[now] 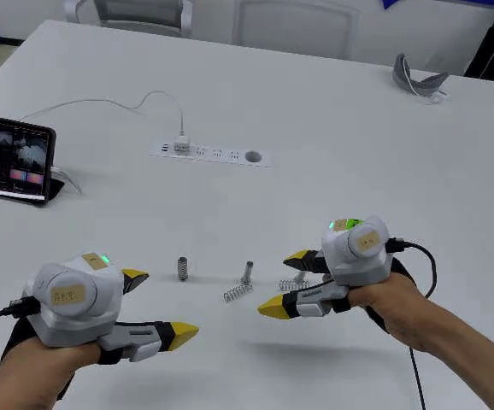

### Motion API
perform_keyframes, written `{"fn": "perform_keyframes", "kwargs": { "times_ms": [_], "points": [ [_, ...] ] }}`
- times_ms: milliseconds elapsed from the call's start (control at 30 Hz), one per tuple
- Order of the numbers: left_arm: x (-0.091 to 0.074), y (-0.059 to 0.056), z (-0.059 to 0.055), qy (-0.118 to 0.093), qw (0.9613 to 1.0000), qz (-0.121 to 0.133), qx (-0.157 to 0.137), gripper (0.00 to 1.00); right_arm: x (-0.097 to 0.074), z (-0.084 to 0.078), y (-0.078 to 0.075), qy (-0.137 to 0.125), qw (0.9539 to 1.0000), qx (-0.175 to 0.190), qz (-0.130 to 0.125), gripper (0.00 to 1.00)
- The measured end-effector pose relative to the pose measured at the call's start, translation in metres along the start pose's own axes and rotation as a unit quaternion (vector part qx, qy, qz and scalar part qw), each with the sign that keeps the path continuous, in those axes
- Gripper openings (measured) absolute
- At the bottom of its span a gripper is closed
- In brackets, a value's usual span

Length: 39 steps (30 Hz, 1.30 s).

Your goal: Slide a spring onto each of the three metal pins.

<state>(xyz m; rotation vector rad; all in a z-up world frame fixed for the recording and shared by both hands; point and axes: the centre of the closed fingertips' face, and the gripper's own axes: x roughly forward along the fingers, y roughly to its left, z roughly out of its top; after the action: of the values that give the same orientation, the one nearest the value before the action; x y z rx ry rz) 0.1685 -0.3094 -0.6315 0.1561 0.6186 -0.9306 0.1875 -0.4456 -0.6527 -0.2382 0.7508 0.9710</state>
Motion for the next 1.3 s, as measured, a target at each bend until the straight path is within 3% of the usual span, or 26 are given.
{"fn": "perform_keyframes", "kwargs": {
  "times_ms": [133,533,1300],
  "points": [
    [0.005,-0.004,0.0,0.006,0.9999,-0.007,0.013,0.7,-0.004,-0.008,0.006,0.011,0.9999,-0.008,0.001,0.66],
    [0.027,-0.015,0.008,0.014,0.999,-0.029,0.032,0.69,-0.019,-0.016,0.011,0.005,0.9999,0.005,-0.01,0.68],
    [0.064,-0.014,0.004,0.06,0.9936,-0.049,0.083,0.63,-0.038,-0.029,0.015,0.006,0.9995,0.013,-0.028,0.68]
  ]
}}
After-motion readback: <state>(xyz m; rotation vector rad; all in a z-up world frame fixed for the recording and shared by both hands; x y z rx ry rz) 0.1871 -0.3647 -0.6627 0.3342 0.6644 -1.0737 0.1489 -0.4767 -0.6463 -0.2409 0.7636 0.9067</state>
